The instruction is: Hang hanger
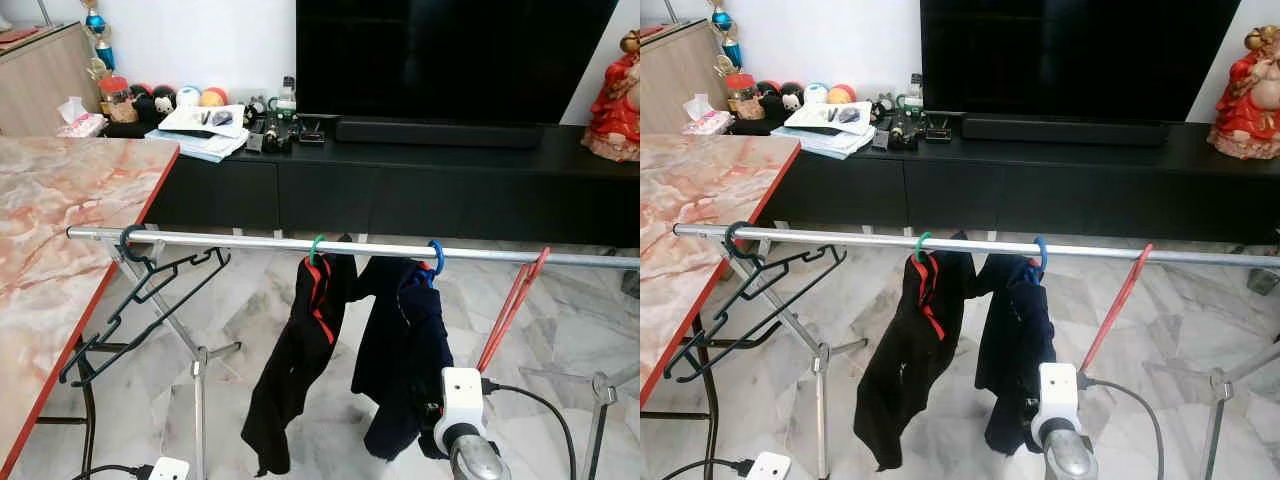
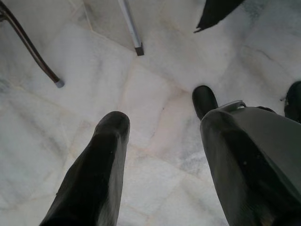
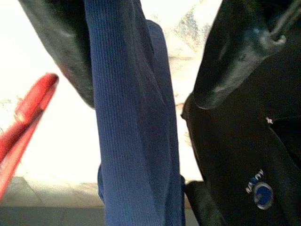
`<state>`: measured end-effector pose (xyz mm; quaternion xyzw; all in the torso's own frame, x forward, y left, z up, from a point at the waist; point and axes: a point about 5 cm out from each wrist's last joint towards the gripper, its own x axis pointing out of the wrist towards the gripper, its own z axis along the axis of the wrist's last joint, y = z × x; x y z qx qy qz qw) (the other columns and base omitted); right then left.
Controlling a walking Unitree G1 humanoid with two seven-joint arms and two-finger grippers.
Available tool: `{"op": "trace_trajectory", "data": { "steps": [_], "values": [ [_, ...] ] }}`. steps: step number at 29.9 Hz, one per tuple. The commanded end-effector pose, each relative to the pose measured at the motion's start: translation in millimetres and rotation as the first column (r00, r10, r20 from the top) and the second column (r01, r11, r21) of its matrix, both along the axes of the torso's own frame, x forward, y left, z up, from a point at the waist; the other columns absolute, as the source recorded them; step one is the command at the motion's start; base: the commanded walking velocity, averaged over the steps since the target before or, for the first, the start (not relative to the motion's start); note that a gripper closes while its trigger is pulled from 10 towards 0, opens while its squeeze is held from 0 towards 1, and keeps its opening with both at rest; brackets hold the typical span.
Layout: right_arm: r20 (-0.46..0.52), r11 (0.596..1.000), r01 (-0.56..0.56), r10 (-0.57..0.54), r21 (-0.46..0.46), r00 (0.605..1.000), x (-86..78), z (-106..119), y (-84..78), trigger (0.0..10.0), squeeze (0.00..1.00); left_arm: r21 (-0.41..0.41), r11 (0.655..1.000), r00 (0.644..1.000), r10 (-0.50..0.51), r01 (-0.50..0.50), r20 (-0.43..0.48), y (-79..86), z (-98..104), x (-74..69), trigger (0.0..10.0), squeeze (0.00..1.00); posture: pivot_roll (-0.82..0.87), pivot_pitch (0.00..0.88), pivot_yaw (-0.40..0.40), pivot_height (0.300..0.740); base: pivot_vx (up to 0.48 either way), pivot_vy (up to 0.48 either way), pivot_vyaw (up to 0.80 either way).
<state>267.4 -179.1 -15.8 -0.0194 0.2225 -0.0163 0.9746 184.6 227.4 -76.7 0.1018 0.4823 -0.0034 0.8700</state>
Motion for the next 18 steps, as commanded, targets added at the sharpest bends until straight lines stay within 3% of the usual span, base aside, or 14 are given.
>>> {"op": "trace_trajectory", "data": {
  "steps": [1,18],
  "values": [
    [-0.009,1.0,0.013,-0.013,-0.009,1.0,-2.8,-1,-2.8,0.0,0.0,0.01,1.0,0.999,-0.02,0.02,-0.039,1.2,-3,-5.1,10.0,0.0,-0.01,0.033,-0.021,0.74,0.0,0.0,0.0],
    [-0.083,1.0,-0.005,0.004,-0.009,0.997,-18.6,-16,0.7,0.0,0.0,0.013,0.999,0.998,-0.034,0.035,-0.051,1.5,-3,-5.4,10.0,0.0,-0.01,0.025,-0.022,0.74,0.0,0.0,0.0]
  ]
}}
